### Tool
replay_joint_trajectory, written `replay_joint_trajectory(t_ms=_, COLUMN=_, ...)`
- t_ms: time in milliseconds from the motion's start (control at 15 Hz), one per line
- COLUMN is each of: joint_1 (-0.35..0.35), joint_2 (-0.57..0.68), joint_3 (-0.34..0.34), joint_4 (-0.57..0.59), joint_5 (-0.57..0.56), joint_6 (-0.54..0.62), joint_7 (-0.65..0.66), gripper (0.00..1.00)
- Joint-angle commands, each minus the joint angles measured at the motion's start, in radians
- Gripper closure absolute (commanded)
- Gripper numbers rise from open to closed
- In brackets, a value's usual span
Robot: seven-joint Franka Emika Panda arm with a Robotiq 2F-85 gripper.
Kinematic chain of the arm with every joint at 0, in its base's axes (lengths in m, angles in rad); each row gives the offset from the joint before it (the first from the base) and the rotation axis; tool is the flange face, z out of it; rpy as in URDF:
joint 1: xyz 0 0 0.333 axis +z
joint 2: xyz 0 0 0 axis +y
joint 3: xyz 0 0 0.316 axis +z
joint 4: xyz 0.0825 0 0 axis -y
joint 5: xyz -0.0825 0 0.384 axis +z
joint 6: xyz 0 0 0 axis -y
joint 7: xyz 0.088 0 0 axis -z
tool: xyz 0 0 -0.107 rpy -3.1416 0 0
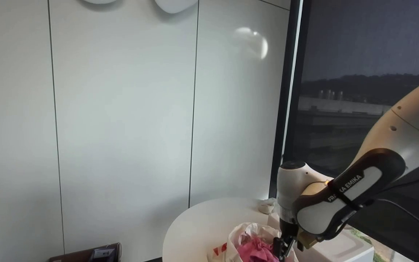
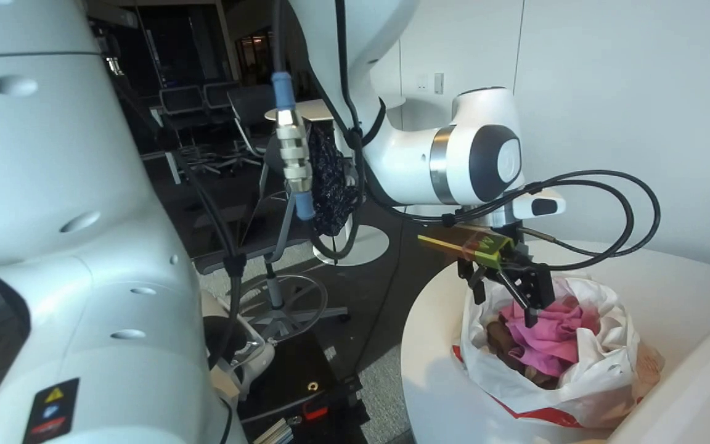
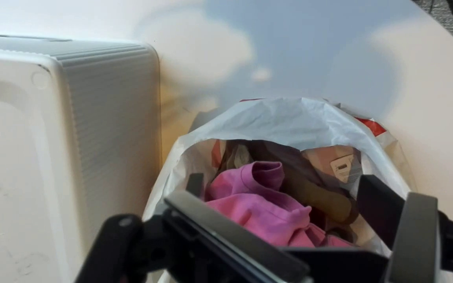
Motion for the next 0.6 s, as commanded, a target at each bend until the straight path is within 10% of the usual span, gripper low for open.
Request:
replay_joint_trajectory(t_ms=0, joint_1=0.024, joint_2=0.162, joint_3=-0.034, joint_4=0.101, joint_5=-0.074, joint_6=0.087, joint_7=0.095, gripper=0.0)
replay_joint_trajectory(t_ms=533, joint_1=0.082, joint_2=0.39, joint_3=-0.137, joint_4=0.311, joint_5=0.069, joint_6=0.206, joint_7=0.08, gripper=0.0)
